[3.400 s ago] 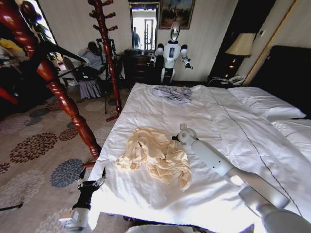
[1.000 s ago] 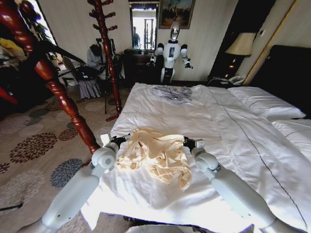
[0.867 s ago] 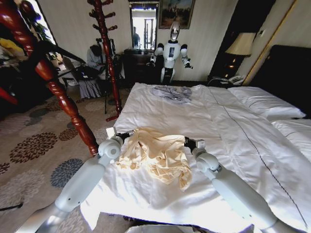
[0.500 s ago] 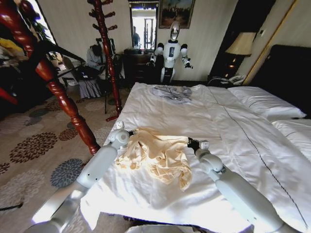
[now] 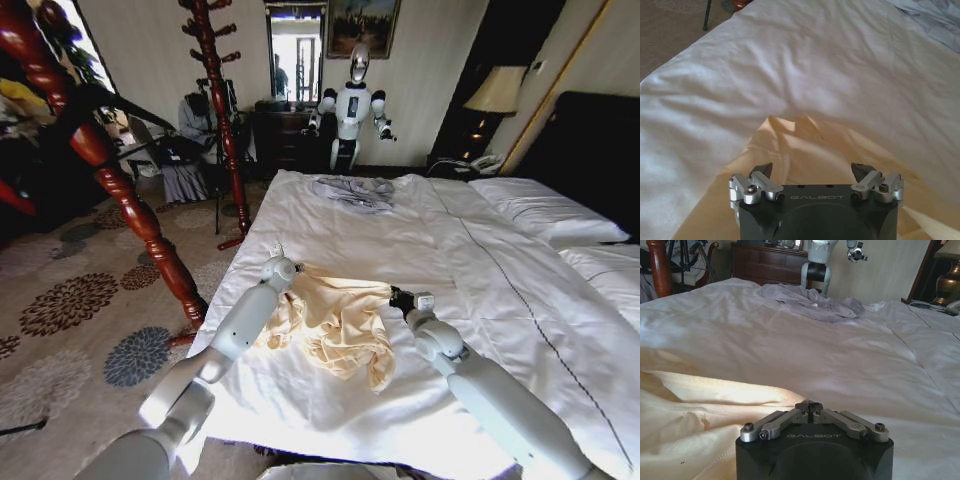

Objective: Pick up the clothes from the bed and hang them on the clothes hanger.

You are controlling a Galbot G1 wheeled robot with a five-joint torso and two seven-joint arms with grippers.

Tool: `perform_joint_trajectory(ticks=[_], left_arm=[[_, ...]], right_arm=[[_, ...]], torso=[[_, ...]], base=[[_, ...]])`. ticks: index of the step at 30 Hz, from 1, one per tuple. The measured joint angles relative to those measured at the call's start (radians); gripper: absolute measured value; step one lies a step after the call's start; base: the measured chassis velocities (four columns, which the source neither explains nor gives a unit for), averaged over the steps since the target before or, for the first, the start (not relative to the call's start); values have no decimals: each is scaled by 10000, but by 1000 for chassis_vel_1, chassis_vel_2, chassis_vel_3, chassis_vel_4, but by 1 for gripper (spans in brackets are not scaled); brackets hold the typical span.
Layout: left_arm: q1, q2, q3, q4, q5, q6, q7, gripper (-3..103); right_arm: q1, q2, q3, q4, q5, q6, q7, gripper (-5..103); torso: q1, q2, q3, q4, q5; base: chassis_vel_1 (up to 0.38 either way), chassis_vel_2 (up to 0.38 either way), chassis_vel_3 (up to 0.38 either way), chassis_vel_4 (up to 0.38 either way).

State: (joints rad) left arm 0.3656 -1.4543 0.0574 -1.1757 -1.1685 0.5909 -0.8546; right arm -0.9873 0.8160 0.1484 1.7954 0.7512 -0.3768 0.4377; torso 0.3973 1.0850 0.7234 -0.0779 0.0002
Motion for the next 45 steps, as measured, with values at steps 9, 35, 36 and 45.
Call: perform_joint_trajectory(ticks=[9, 35, 36, 45], left_arm=[[22, -115, -133, 430, 407, -68, -16, 82], [-13, -197, -211, 1149, 651, -87, 124, 15], [-6, -191, -211, 1145, 655, -92, 126, 15], [29, 50, -47, 864, 1063, -315, 256, 1]], right_arm=[[-202, -145, 167, -37, -34, 35, 3, 0], [-153, -92, 25, -125, -135, 93, 15, 0], [-161, -91, 26, -136, -142, 99, 15, 0], [-217, -77, 35, -239, -284, 167, -27, 0]], torso=[[0, 0, 0, 1, -1], [1, 1, 0, 0, -2], [1, 1, 0, 0, -2], [1, 1, 0, -2, -2]], base=[[0, 0, 0, 0], [0, 0, 0, 0], [0, 0, 0, 0], [0, 0, 0, 0]])
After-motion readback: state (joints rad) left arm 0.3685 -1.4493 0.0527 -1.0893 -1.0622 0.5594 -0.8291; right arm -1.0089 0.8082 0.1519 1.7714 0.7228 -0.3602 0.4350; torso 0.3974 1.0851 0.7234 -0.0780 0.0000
